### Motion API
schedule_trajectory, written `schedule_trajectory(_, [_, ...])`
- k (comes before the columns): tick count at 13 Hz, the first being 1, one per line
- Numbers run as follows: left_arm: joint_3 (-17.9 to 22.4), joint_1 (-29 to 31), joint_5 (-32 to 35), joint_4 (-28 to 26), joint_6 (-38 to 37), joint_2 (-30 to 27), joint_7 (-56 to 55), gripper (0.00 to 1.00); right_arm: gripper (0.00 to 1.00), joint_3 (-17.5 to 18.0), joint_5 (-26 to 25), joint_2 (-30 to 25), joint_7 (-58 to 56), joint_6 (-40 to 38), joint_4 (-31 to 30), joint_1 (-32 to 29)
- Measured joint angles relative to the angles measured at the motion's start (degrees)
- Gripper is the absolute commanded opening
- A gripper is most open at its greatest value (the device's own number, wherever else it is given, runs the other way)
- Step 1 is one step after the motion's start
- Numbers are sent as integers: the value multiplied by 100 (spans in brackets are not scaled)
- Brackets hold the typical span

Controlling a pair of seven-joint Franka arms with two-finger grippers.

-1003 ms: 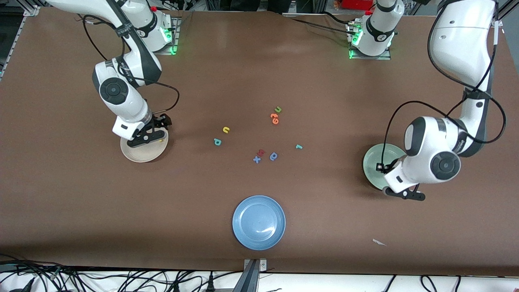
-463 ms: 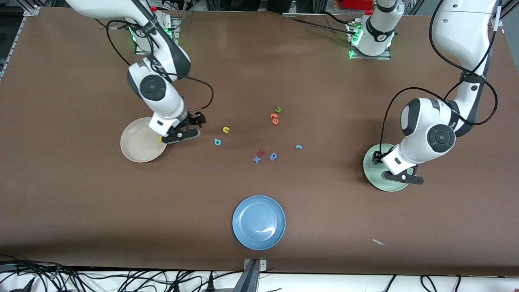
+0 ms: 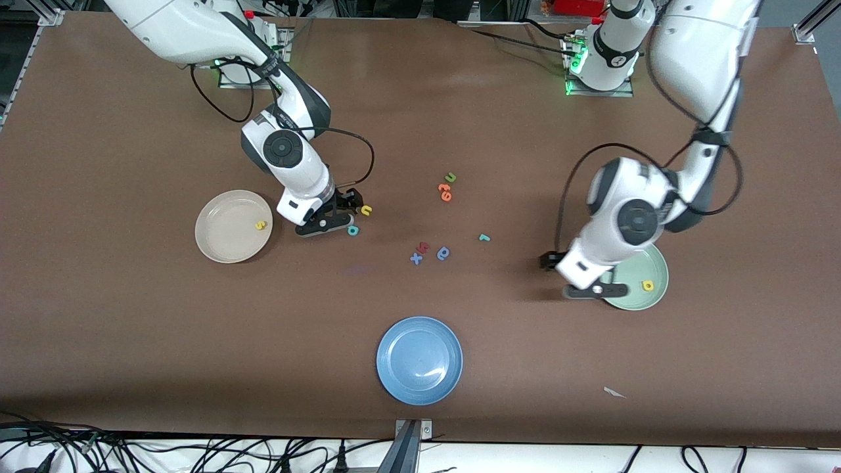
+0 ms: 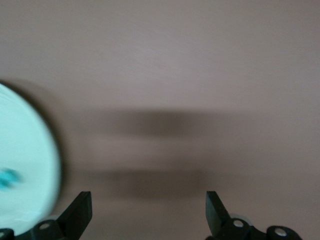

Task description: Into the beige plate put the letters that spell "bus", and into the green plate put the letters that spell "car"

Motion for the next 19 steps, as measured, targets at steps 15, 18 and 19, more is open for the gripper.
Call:
schedule_trajectory(15, [-5,-1141,-716,-431,1336,465,-3859,81,94,-423,-409,600,395,274,505,528])
schedule_trajectory(18, [-4,-1174,-716,-595,1456,445,-3916,59,83,-461,-478,601,431,276,512,566])
schedule_trajectory(19, [-4,-1174,-716,-624,1476,439,-3929,58,77,-466,-497,603,436,276,512,571])
